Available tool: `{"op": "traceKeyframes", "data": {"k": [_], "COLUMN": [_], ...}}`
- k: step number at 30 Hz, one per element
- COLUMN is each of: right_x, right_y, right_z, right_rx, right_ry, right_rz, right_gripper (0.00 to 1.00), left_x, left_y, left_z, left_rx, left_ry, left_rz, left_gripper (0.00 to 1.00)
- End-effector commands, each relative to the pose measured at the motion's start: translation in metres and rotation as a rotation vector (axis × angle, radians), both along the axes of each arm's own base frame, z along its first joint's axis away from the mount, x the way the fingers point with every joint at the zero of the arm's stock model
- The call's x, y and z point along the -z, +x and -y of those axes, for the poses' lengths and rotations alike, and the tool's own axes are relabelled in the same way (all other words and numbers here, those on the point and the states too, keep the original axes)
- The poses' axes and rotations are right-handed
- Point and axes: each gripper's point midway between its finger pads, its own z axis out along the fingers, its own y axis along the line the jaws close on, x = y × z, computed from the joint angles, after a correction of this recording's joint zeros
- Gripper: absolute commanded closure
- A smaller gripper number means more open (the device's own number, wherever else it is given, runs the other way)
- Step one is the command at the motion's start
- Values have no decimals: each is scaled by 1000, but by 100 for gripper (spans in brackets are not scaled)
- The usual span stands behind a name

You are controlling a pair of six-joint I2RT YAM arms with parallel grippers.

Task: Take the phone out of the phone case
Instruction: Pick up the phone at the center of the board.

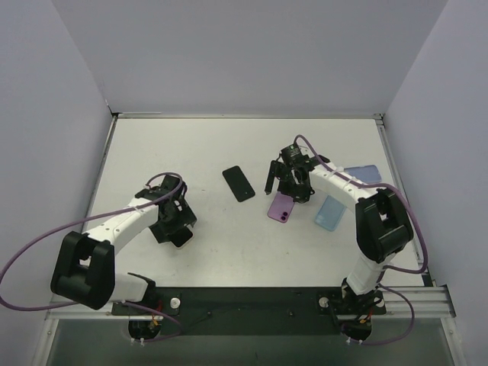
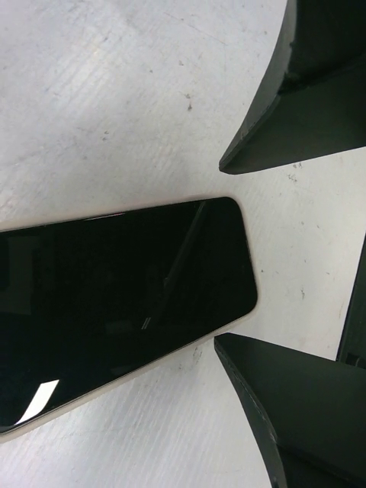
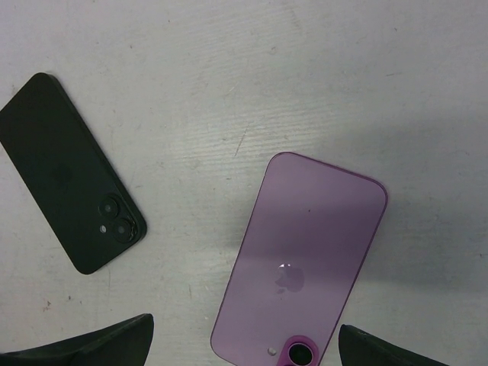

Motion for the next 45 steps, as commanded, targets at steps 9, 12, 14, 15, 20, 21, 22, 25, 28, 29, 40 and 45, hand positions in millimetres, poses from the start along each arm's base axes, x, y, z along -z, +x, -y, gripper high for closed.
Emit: {"op": "traceKeyframes", "data": {"k": [9,12,14,15,20,21,22,25,28,29,40,45], "right_x": [-7,-7,-7,-8,-9,-9,-9,-11,-22,-29,-51,-49], "right_y": [1,1,1,1,-1,-1,-2,-4,-6,-7,-16,-20], "right_z": [3,2,2,2,2,2,2,0,-9,-13,-30,-48], "right_rx": [-8,-10,-10,-9,-14,-14,-15,-23,-57,-69,-108,-111], "right_ry": [-2,0,3,4,7,9,10,20,65,79,187,290], "right_rz": [6,3,3,4,4,4,3,0,11,24,30,-18], "right_gripper": [0,0,0,0,0,0,0,1,2,2,3,2], "left_x": [15,21,27,29,42,42,43,41,34,32,-21,-46], "left_y": [9,9,10,10,8,8,7,12,18,18,41,41], "left_z": [-16,-15,-13,-13,-11,-11,-11,-6,5,12,121,158], "left_rx": [-159,-157,-156,-156,-158,-158,-154,-120,-53,-31,319,418], "left_ry": [72,71,64,62,64,66,67,52,12,-11,-331,-512], "left_rz": [4,-7,-18,-21,-61,-68,-72,-61,-34,-31,156,199], "left_gripper": [3,2,3,3,3,3,3,12,24,28,58,62]}}
